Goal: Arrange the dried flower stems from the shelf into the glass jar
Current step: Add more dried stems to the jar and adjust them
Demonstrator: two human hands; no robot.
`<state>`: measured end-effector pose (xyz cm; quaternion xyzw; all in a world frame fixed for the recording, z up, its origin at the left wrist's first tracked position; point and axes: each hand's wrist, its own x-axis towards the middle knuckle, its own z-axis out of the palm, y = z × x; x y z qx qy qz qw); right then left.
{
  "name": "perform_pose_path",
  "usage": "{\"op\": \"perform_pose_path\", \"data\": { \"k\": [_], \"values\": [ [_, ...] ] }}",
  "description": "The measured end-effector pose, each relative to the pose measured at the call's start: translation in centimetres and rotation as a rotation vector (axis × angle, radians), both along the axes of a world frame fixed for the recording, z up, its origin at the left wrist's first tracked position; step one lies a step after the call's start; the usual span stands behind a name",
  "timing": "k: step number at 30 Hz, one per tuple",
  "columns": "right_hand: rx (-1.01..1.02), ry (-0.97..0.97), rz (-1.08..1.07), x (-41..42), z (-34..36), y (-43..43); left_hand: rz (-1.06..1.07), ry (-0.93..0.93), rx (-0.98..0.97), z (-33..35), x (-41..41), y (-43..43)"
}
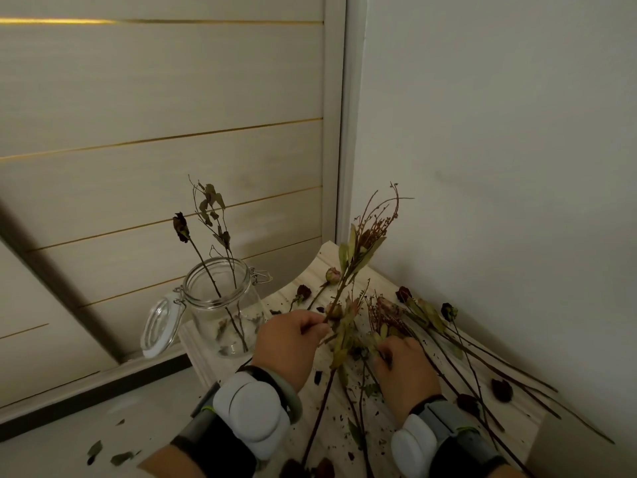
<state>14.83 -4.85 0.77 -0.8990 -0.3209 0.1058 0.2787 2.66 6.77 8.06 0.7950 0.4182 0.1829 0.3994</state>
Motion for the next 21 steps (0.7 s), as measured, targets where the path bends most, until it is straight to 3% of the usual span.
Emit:
{"op": "perform_pose_path", "data": {
  "k": [21],
  "values": [
    [0.203, -0.137, 0.195, -2.4, 6.9, 7.9, 0.17, -0.181, 0.113, 7.6, -4.2, 5.6]
  ]
}}
